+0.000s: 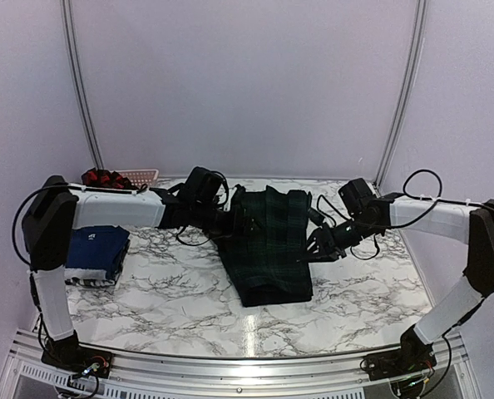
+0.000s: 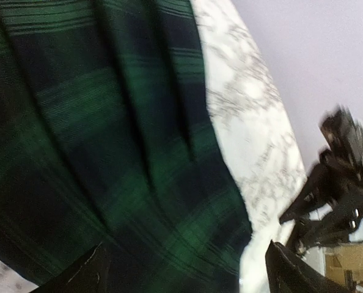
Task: Fold and stack the mixed laundry pile
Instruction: Smooth out the rectangle-folded skirt at the center of the board.
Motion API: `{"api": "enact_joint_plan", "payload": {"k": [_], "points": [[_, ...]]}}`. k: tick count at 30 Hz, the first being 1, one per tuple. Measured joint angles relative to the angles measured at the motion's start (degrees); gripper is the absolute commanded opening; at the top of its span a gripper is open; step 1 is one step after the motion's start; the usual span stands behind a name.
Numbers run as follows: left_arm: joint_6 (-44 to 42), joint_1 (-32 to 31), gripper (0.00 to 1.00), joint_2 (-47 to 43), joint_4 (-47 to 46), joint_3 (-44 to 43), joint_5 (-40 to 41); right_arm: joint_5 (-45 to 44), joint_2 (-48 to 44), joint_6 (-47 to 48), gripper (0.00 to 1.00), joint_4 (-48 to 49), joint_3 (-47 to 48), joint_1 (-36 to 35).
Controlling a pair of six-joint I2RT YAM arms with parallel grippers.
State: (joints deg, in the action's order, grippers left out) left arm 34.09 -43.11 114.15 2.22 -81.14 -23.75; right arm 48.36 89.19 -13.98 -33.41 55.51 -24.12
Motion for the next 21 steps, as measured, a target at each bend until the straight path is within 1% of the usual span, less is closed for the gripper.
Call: {"api": "enact_joint_plan", "payload": {"k": [1, 4, 7, 12, 18, 21], "points": [[0.6, -2.1, 0.92, -3.0, -0.7, 1.7, -0.3, 0.3, -1.2, -0.3, 0.35, 0.2, 1.2, 0.3], [4.0, -6.9, 0.92, -7.3, -4.8, 4.5, -1.7, 2.2, -1.7, -2.2, 0.34, 2.7, 3.1, 0.4], [7.4, -10.2, 0.92, -7.5, -9.3, 6.2, -2.6, 3.4, 1.4, -4.1, 0.34, 5.2, 3.2, 0.3], [12.0, -11.1, 0.91, -3.4, -14.1, 9.5, -2.7, 4.6, 7.5, -6.7, 0.34, 10.3, 2.2, -0.5], [17.3, -11.0, 0.91, 3.1, -25.4, 16.7, -4.4, 5.4, 13.6, -7.6, 0.33, 17.3, -3.7, -1.0], [19.3, -10.7, 0.91, 3.2, -32.4, 20.2, -5.1, 6.8, 15.5, -7.9, 0.33, 19.8, -6.6, -0.9]]}}
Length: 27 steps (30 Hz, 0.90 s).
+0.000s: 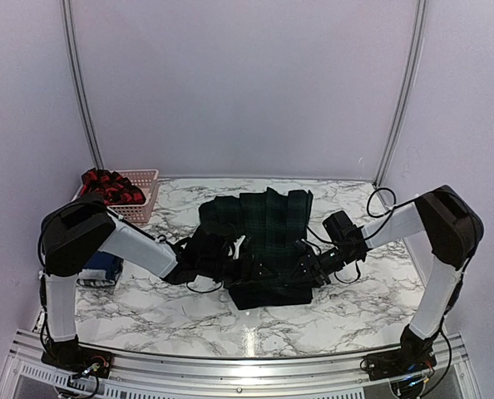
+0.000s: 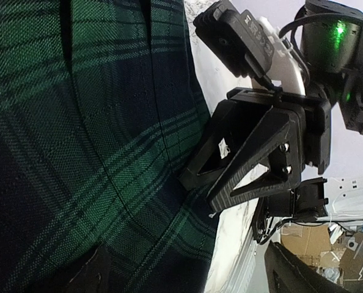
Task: Fold and stack the mixed laundry pile
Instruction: Smooth out the rectangle-folded skirt at the center of the board.
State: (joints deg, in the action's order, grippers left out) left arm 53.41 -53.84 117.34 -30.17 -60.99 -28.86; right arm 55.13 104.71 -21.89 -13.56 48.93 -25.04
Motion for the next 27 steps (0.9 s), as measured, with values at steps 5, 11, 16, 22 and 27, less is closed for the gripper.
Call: {"api": "enact_joint_plan", "payload": {"k": [5, 11, 16, 22, 27], "points": [[1.6, 0.0, 0.91, 0.0, -9.9, 5.7, 0.4, 2.0, 0.8, 0.9, 0.32, 3.4, -1.5, 0.0], [0.7, -0.1, 0.91, -2.1, -14.2, 9.8, 1.2, 3.8, 0.3, 1.1, 0.32, 6.6, -3.9, 0.1], [-2.9, -0.9, 0.91, -6.8, -6.0, 10.2, 1.7, 2.1, -1.9, 1.4, 0.32, 4.5, -4.4, -0.1], [-4.6, -4.0, 0.91, -7.9, -1.1, 6.6, 1.7, 1.2, -2.8, 2.4, 0.32, 3.0, -5.0, -0.2], [-4.8, -5.0, 0.90, -6.8, -1.1, 6.7, 1.7, 1.4, -3.0, 2.5, 0.32, 3.5, -5.7, -0.2]]}}
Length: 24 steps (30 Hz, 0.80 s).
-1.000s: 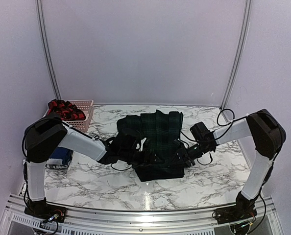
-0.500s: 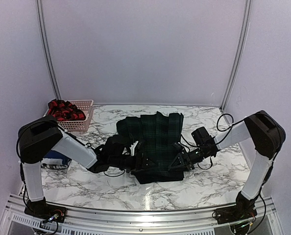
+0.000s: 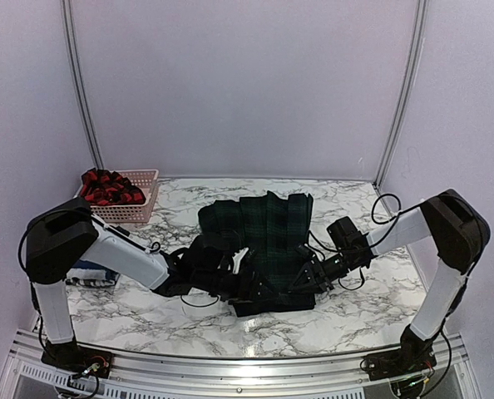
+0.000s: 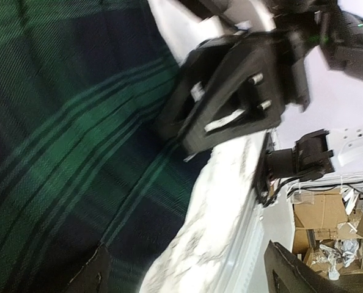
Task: Fold and stack the mixed laundry pile
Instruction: Smooth out the rectangle-folded skirt at the center of the board.
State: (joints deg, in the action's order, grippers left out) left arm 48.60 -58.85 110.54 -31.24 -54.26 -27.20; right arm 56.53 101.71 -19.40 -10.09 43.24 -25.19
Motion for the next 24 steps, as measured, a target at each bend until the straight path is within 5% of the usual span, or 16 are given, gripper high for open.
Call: {"api": "enact_joint_plan", "payload": {"k": [7, 11, 18, 24], "points": [[-1.0, 0.1, 0.89, 0.3, -6.4, 6.5, -0.6, 0.4, -0.5, 0.6, 0.31, 0.8, -1.3, 0.0], [-4.8, -0.2, 0.92, -3.3, -0.3, 6.3, 2.2, -0.4, -2.9, 1.1, 0.32, -1.4, -1.7, -0.7], [-23.1, -5.7, 0.99, -13.7, 25.5, -4.0, 24.0, -3.9, -11.6, 2.6, 0.34, -14.1, 6.2, -1.3], [-40.0, -14.5, 0.99, -15.8, 33.0, -8.6, 44.7, -7.1, -10.9, 5.1, 0.33, -17.5, 19.0, -1.3]]}}
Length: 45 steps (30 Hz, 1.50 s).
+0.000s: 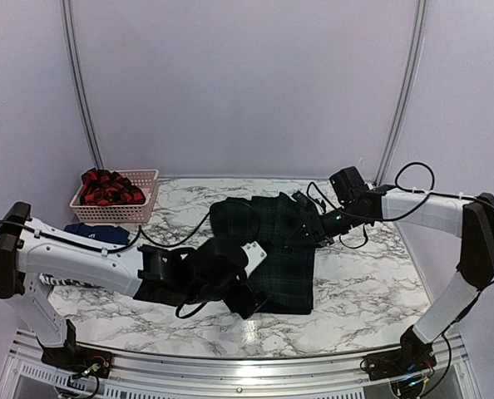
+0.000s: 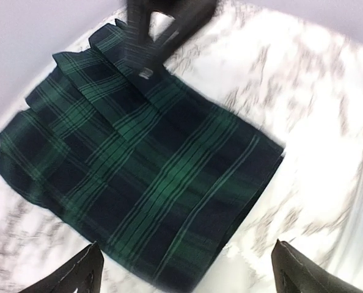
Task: Fold and stack the mixed laundry pile
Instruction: Smooth out the rectangle-folded skirt at the center of the board, then pick up the rectangle-folded skirt from the center of the board.
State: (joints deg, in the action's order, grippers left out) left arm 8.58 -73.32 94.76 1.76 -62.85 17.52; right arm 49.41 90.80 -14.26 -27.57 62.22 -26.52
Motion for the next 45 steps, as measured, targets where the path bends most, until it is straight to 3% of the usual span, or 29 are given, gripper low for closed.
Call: {"api": "enact_joint_plan", "payload": {"k": [4, 8, 19, 28, 37, 45], "points": [[-10.8, -5.2, 0.99, 3.7, 2.6, -0.1, 11.1, -1.0, 4.5, 0.4, 0.33, 0.0, 2.0, 0.0], [-18.7, -8.3, 0.98, 8.7, 3.4, -0.2, 17.3, -1.8, 9.6, 0.4, 0.33, 0.2, 2.7, -0.5], [-31.4, -10.4, 0.85, 20.1, 0.1, -5.1, 22.6, -2.7, 17.9, 0.9, 0.33, 2.5, 6.6, -1.4], [-38.1, -9.0, 0.56, 24.6, -6.3, -6.6, 26.8, -3.4, 23.1, 2.2, 0.32, 4.9, 4.9, -3.5], [-42.4, -7.3, 0.00, 25.1, -8.1, -6.3, 26.4, -2.2, 22.6, 3.0, 0.33, 8.7, 2.7, -3.7], [-37.1, -7.2, 0.00, 16.5, 2.7, -6.4, 18.0, -3.6, 21.0, 5.3, 0.41, 0.3, 7.9, -4.5]]}}
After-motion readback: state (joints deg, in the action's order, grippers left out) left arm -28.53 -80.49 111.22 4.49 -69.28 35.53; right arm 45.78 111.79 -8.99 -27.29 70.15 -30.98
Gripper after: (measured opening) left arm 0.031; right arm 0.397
